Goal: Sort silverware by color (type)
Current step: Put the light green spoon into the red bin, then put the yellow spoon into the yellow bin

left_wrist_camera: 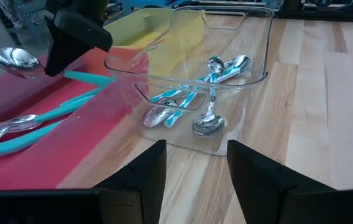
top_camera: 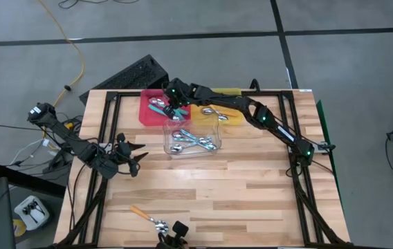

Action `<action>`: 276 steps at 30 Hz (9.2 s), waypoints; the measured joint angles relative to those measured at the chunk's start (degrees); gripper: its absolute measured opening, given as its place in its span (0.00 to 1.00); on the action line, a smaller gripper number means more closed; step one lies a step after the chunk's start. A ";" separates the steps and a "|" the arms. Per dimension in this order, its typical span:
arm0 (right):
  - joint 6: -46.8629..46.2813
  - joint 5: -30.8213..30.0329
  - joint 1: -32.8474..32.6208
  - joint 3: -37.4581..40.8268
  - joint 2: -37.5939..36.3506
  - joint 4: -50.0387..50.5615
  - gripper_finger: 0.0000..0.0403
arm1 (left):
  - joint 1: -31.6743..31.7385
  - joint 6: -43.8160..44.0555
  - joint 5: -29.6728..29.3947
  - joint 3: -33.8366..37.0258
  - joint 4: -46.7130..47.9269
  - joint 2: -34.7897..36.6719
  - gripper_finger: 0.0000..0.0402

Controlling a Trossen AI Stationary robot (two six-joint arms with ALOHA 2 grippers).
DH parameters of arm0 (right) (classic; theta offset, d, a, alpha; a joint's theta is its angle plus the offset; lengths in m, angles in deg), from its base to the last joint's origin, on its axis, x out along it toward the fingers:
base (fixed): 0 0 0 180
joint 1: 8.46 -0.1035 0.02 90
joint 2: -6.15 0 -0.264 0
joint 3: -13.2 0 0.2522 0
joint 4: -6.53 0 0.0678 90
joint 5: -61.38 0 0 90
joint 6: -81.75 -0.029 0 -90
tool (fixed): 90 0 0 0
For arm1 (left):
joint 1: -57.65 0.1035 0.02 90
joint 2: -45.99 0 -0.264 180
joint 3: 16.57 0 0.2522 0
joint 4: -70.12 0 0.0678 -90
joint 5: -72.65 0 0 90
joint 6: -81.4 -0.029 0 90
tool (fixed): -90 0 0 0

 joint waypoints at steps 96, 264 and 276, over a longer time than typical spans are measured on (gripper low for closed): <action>11.45 16.20 -19.72 -0.44 -35.69 50.15 0.22 | -10.91 -13.84 40.24 -27.22 1.89 -42.65 0.39; 1.73 14.78 -21.30 76.54 -87.52 6.17 0.22 | -18.46 -9.99 34.86 -23.78 -21.07 -52.54 0.61; 1.50 14.67 -21.30 76.54 -87.52 6.15 0.22 | -19.27 -8.55 33.06 -23.78 -22.83 -54.27 0.61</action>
